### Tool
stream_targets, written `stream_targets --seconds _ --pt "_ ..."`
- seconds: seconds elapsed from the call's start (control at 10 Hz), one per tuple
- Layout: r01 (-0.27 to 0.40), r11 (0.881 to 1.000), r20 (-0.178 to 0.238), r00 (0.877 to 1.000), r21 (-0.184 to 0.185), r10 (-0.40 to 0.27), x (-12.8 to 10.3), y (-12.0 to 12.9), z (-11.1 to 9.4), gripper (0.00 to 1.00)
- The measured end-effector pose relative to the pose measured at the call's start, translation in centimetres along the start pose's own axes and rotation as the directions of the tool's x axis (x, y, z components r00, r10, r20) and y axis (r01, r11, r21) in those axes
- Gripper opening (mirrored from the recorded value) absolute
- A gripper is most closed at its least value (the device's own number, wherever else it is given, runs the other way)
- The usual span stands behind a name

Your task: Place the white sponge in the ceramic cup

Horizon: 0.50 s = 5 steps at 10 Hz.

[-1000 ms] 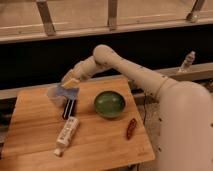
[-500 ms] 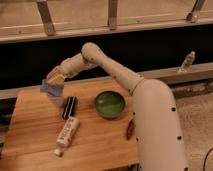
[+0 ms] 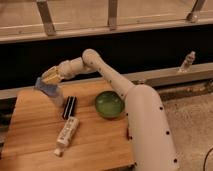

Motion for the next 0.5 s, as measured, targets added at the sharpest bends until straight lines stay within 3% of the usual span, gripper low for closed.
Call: stream_targets --seconds 0.2,0.5 --pt "0.027 1.0 0.023 0.999 -0.006 -0.027 0.27 0.0 0.68 0.13" --pt "0.078 0.997 0.047 0.996 0.012 -0.078 0.52 -0.36 0.57 0.13"
